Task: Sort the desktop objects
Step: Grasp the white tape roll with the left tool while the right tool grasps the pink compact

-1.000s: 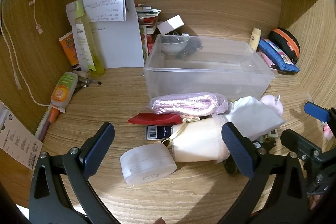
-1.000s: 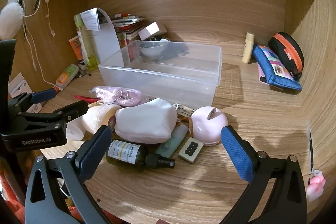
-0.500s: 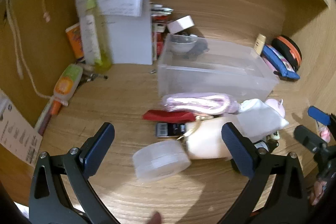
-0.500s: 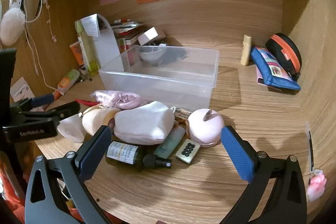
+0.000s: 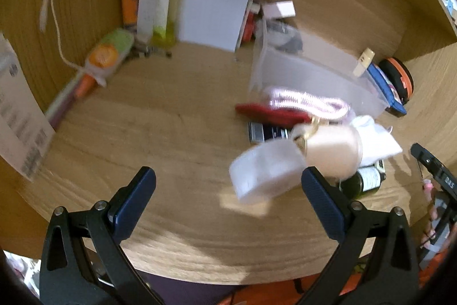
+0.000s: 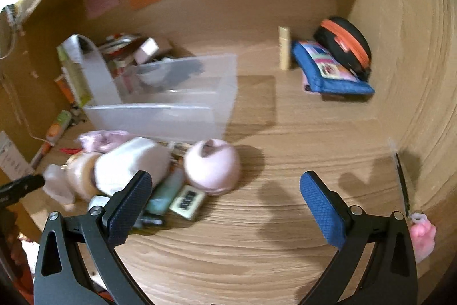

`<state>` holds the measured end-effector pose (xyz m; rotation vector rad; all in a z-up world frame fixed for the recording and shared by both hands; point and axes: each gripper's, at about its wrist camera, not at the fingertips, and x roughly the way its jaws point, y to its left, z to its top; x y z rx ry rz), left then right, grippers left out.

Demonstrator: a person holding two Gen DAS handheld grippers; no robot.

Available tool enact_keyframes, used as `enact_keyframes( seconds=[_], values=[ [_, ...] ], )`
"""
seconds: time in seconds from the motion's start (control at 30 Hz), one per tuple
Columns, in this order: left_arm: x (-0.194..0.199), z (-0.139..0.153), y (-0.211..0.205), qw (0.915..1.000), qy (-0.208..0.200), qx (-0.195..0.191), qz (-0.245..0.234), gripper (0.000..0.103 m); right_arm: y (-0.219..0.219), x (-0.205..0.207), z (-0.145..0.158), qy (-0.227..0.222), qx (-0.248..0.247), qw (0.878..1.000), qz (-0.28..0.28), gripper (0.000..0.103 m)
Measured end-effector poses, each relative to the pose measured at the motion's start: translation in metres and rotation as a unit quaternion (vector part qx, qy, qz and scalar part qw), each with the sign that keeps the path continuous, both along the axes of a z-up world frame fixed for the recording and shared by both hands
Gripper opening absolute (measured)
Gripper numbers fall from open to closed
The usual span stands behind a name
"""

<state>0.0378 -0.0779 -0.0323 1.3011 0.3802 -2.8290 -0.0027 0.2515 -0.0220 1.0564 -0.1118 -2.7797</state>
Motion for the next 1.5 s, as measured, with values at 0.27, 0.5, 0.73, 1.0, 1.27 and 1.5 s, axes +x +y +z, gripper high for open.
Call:
enact_keyframes(
  seconds=[0.27,0.5,0.73,1.0,1.27,1.5],
  values=[
    [-0.009,-0.020,0.023,0.9994,-0.028,-0.005,-0.018,0.103,0.003,-0.015,-0.022,-0.042,0.014,0.999,-0.006,0.102],
    [-0.022,-0.034,0.035,0.9968,-0.046,-0.064,-0.007,0.103,0.000,-0.029,-0.032,-0.063,0.028,0.998,-0.003,0.102],
    [-0.030,-0.038,0.038,0.9950,-0.039,-0.092,0.000,0.103,-0.009,-0.049,-0.038,-0.085,0.026,0.996,0.014,0.102],
    [-0.036,-0.037,0.028,0.9948,-0.029,-0.097,0.014,0.103,-0.011,-0.052,-0.040,-0.097,0.039,0.994,0.028,0.096],
    [-0.040,-0.036,0.019,0.9938,-0.024,-0.103,0.032,0.095,-0.003,-0.048,-0.037,-0.090,0.065,0.994,0.015,0.096],
    [-0.036,-0.036,0.015,0.9933,-0.012,-0.107,0.043,0.080,-0.020,-0.068,-0.042,-0.094,0.076,0.992,0.047,0.090]
  ],
)
